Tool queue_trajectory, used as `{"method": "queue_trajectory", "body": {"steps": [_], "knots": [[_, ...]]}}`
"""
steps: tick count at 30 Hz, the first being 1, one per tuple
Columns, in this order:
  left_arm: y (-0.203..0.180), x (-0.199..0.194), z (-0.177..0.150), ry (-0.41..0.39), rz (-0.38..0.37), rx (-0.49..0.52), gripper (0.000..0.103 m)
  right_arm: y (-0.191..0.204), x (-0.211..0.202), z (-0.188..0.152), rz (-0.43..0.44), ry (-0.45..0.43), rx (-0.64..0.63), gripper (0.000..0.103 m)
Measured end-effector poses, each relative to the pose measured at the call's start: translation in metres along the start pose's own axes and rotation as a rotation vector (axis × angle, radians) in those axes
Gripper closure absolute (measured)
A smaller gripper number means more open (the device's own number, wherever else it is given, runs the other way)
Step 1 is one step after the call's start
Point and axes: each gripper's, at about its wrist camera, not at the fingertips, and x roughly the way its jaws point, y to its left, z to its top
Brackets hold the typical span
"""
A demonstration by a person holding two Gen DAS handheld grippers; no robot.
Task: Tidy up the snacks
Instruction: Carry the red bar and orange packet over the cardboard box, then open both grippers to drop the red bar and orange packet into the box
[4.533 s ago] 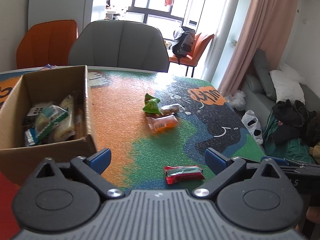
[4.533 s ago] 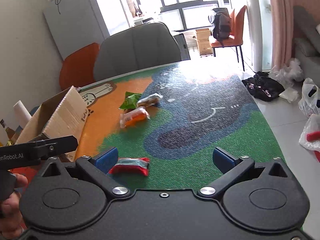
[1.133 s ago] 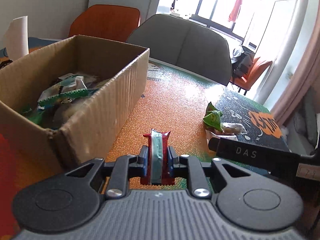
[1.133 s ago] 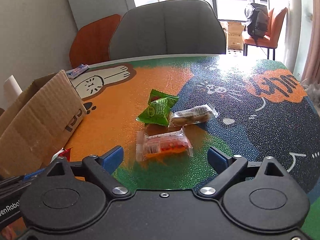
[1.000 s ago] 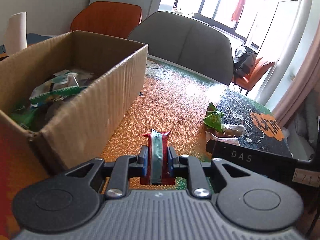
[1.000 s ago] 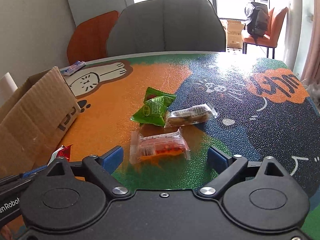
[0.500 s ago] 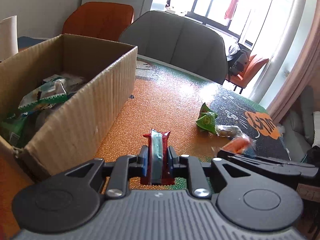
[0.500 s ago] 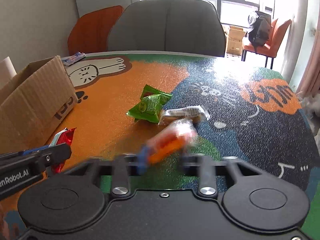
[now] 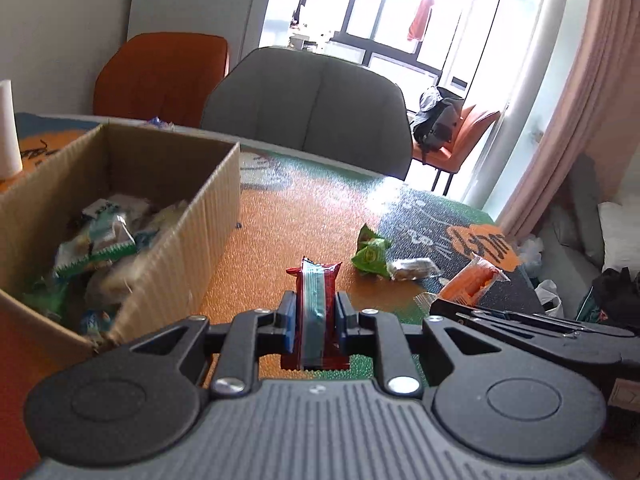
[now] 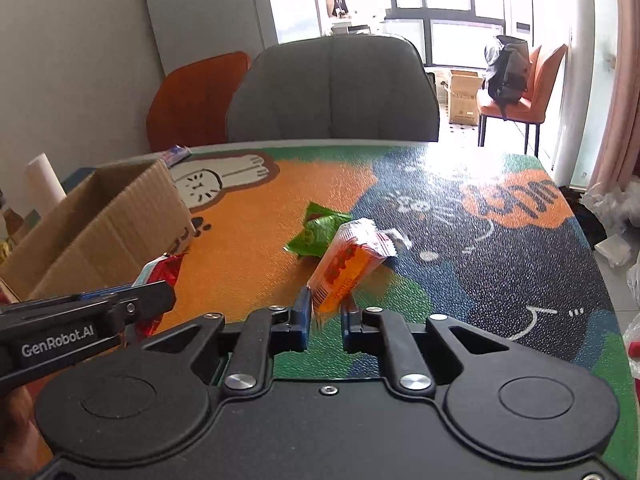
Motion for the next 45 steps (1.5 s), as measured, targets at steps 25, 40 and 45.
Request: {"method": "queue_trajectory", "body": {"steps": [25,40,45], "knots": [[0.079,-0.056,0.048,-0.036,0.031,0.01,0.084,0.096,-0.022,0.034,0.149,-0.068,-0.085,0.09],[0.139,-0.057,0.057,-0.031,0.097,-0.069,0.08,0.151,-0.014,0.036,0.201,-0.041,-0.147,0.09],[0.149,-0.057,0.057,-0.03,0.098,-0.081,0.076,0.162,-0.006,0.036,0.209,-0.025,-0.162,0.09]]}}
